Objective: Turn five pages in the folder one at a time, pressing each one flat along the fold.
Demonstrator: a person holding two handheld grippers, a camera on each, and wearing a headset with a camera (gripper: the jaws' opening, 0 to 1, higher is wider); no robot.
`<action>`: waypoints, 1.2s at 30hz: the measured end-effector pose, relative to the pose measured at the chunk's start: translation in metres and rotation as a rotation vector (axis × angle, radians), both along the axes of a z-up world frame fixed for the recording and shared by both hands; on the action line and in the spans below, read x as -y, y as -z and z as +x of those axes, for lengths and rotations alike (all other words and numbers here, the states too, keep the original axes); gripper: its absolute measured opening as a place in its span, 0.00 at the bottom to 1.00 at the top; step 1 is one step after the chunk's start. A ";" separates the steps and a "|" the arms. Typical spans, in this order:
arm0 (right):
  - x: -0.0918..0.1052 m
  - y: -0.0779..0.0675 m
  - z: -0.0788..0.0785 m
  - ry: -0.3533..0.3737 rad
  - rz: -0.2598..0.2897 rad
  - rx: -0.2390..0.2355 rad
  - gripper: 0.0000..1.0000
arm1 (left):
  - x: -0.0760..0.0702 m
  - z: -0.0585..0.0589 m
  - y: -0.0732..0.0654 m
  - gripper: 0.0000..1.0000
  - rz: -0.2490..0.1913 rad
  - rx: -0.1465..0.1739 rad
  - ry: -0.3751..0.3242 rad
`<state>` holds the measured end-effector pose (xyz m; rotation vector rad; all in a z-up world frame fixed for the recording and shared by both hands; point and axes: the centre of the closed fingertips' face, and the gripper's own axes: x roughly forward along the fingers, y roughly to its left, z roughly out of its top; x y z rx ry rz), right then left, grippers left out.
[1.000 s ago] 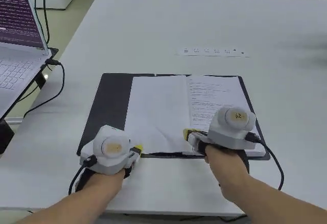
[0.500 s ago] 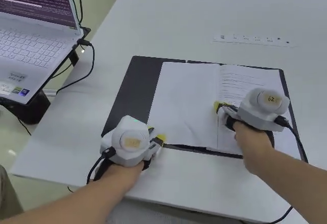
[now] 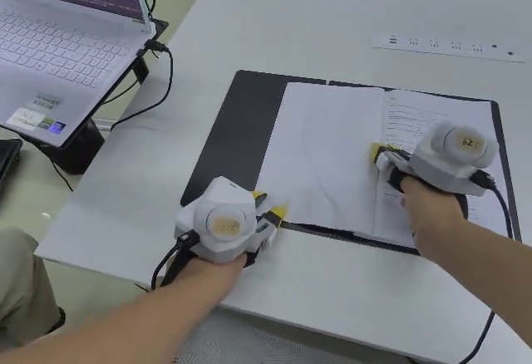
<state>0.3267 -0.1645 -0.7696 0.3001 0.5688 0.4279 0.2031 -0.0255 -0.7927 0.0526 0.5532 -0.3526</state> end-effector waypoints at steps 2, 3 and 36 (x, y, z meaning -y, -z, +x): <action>-0.001 0.000 0.004 0.005 0.004 -0.003 0.00 | 0.000 0.000 0.000 0.19 -0.001 0.002 -0.001; -0.001 0.000 0.006 0.007 0.005 -0.001 0.00 | 0.000 0.000 0.000 0.19 -0.003 0.002 -0.003; 0.002 0.007 0.088 0.062 -0.006 0.021 0.00 | 0.002 -0.001 -0.001 0.19 -0.025 0.010 -0.025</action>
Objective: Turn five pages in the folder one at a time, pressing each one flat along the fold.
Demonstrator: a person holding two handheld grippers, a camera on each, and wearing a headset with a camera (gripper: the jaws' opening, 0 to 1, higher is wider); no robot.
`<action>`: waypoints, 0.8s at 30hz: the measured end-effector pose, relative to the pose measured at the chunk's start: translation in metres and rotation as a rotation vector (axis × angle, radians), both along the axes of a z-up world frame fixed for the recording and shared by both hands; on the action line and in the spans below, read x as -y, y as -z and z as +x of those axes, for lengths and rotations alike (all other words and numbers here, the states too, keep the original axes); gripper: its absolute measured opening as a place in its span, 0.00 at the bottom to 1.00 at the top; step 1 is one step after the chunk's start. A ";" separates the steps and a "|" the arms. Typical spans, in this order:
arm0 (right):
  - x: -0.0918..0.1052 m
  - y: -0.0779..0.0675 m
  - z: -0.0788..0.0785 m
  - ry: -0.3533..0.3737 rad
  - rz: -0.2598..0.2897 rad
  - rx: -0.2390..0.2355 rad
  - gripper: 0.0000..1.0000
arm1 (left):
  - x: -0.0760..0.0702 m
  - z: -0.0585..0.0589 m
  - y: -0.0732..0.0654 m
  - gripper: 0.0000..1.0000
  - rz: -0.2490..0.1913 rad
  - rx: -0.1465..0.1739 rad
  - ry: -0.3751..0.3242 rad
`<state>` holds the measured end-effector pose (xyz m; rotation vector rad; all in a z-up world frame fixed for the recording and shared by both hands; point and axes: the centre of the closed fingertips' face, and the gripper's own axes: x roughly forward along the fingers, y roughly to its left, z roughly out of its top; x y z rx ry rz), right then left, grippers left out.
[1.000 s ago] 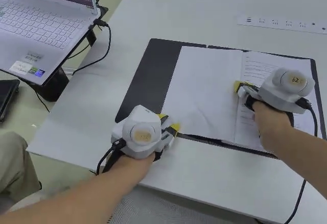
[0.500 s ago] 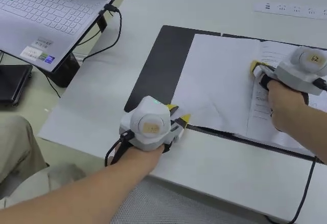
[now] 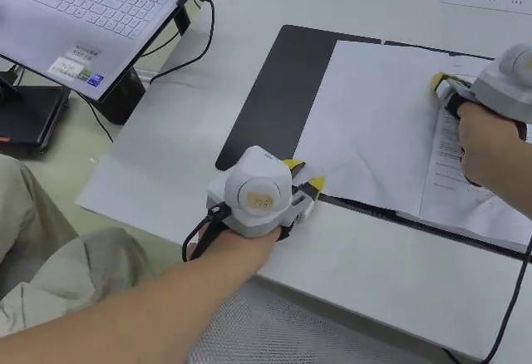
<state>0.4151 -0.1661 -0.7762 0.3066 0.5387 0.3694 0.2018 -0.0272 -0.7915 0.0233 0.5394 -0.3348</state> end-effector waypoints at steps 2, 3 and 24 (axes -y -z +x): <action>-0.001 0.000 0.002 0.000 -0.004 0.002 0.00 | 0.000 0.000 0.000 0.19 0.000 0.000 0.000; 0.000 0.000 0.005 -0.001 -0.006 0.003 0.00 | 0.000 0.000 0.000 0.19 0.002 0.001 0.002; 0.005 0.010 0.052 -0.003 -0.041 0.023 0.00 | 0.001 0.000 -0.002 0.19 0.001 0.008 0.001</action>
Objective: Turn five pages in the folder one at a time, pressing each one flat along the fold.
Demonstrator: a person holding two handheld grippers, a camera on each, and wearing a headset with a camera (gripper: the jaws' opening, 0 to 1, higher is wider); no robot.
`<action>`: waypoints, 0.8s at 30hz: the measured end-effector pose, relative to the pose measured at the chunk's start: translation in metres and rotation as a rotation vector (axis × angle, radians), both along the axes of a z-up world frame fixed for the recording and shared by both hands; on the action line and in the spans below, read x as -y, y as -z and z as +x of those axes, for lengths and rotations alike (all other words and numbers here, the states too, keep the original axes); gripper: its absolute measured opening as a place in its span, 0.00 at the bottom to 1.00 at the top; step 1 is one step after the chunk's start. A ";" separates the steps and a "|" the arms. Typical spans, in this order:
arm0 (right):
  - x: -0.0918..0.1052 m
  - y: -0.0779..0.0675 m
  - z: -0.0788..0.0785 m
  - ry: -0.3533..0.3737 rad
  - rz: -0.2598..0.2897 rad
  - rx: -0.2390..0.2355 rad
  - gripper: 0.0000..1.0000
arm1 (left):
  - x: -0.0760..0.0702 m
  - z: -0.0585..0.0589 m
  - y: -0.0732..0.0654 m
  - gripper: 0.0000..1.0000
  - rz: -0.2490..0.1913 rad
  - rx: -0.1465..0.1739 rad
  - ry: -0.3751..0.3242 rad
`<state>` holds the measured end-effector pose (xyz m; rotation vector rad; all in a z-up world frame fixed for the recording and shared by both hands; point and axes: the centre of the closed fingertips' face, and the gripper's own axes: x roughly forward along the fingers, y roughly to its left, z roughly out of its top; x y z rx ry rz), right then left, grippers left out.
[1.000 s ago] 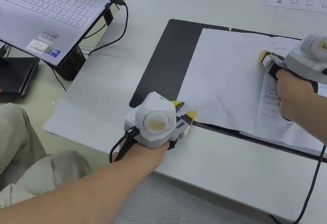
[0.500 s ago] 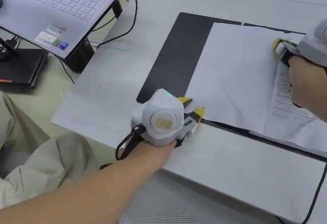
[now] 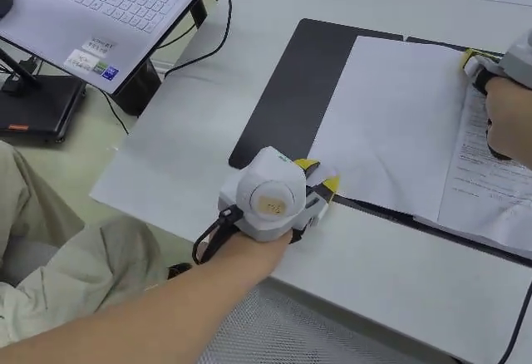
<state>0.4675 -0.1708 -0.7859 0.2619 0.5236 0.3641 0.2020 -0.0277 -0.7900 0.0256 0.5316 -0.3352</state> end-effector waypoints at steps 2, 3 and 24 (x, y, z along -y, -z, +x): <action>0.000 0.000 0.001 -0.003 -0.004 0.002 0.00 | 0.000 0.000 0.000 0.19 0.000 -0.001 0.000; 0.000 0.000 0.001 -0.004 -0.005 0.003 0.00 | 0.000 0.000 0.000 0.19 0.000 -0.001 0.000; -0.002 -0.004 -0.026 -0.043 0.014 0.005 0.00 | 0.000 -0.001 0.000 0.19 0.001 0.004 0.000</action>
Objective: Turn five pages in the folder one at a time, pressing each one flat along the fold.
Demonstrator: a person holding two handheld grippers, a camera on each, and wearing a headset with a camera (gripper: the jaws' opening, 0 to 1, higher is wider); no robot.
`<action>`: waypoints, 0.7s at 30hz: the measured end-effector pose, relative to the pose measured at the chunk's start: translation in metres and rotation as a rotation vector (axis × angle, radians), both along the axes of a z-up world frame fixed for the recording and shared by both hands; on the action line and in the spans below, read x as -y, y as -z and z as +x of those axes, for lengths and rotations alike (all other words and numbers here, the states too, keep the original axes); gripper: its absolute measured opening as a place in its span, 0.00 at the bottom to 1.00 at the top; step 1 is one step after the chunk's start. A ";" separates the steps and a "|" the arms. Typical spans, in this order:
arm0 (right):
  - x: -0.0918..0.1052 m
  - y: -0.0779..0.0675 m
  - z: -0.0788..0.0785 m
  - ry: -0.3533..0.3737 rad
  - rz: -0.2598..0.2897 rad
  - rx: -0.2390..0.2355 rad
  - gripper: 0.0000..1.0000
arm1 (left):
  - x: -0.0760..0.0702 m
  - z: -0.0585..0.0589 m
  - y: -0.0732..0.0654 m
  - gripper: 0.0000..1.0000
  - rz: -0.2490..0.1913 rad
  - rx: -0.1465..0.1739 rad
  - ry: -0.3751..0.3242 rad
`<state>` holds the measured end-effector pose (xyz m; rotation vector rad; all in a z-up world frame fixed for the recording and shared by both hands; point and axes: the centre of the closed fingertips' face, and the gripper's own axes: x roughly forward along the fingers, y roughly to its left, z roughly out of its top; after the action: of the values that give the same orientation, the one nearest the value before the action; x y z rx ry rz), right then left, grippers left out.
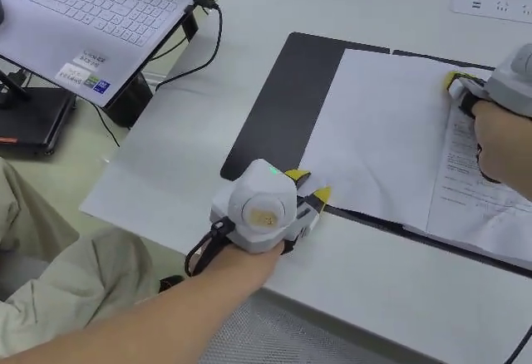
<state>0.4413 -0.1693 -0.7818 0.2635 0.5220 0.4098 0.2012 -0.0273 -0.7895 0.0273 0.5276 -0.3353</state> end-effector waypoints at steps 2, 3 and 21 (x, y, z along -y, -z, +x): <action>0.001 0.000 -0.007 0.005 0.006 -0.003 0.00 | 0.000 0.000 0.000 0.19 0.000 0.000 0.000; 0.001 0.000 -0.007 0.007 0.008 -0.005 0.00 | 0.000 0.000 0.000 0.19 0.000 -0.001 -0.001; -0.006 -0.011 -0.068 -0.038 0.004 -0.027 0.00 | 0.000 0.000 0.001 0.19 0.000 0.001 -0.001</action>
<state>0.3737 -0.1629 -0.7703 0.2637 0.5535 0.4443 0.2011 -0.0273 -0.7910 0.0272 0.5265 -0.3342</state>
